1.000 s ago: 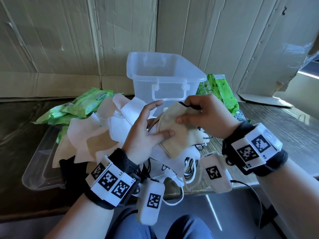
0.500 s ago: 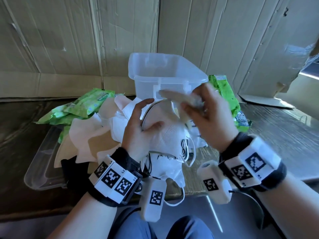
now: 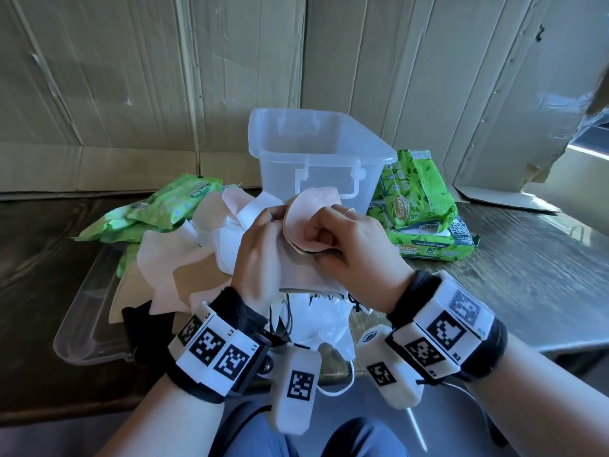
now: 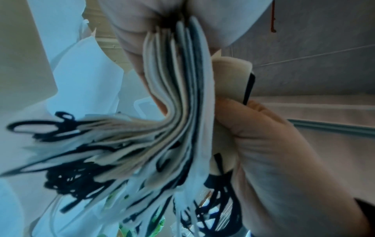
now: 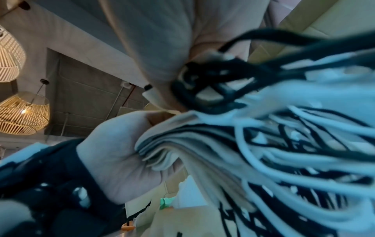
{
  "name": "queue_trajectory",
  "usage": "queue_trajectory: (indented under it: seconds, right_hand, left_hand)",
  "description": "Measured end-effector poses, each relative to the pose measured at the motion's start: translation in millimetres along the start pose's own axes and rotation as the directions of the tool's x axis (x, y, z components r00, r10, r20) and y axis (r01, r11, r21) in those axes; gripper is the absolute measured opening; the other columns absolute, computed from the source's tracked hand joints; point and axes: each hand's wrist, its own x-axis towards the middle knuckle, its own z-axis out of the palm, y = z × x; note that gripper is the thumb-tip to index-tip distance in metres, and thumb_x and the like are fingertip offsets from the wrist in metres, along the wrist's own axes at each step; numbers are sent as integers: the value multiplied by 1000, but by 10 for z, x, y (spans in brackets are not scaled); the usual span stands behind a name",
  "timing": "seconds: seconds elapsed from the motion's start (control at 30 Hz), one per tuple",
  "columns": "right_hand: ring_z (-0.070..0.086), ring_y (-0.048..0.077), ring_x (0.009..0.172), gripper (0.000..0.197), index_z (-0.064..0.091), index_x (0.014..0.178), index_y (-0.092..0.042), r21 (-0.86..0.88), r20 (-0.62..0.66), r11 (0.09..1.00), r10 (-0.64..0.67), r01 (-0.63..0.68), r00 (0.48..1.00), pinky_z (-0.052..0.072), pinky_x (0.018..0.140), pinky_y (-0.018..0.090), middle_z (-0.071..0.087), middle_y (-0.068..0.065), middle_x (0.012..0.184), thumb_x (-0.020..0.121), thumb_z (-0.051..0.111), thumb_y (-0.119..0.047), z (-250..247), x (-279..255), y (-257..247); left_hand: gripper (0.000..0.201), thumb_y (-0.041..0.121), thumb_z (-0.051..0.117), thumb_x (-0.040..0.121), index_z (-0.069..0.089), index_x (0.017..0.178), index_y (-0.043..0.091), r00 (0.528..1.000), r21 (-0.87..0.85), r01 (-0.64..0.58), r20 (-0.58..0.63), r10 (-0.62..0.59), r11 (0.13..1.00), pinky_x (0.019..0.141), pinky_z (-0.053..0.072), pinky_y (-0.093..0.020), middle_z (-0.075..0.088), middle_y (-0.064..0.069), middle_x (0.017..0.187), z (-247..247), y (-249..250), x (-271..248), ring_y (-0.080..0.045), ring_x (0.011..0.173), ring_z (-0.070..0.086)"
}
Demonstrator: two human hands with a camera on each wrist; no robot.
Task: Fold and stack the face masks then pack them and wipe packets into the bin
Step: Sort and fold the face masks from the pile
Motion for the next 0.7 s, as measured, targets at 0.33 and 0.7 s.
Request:
queue_trajectory:
  seconds: [0.33,0.7]
  right_hand:
    - [54,33,79,55,69,99,-23,-81,8,995,-64,64,998,47,73,41,54,10,88,64,32,-5,-3,-66,127]
    - [48,15,83,31,71,100,-20,-134,86,988,-63,74,994,32,71,15,54,4,89,78,52,-7,-255,-361,474]
  left_hand:
    - [25,0,51,89,65,86,20,989,19,120,-93,-118,993,70,49,-31,67,-2,75,-69,-71,44,-21,75,61]
    - [20,19,52,74,64,90,19,999,162,-35,-25,40,986,78,38,-29,56,-5,82,-179,4,94,-16,80,49]
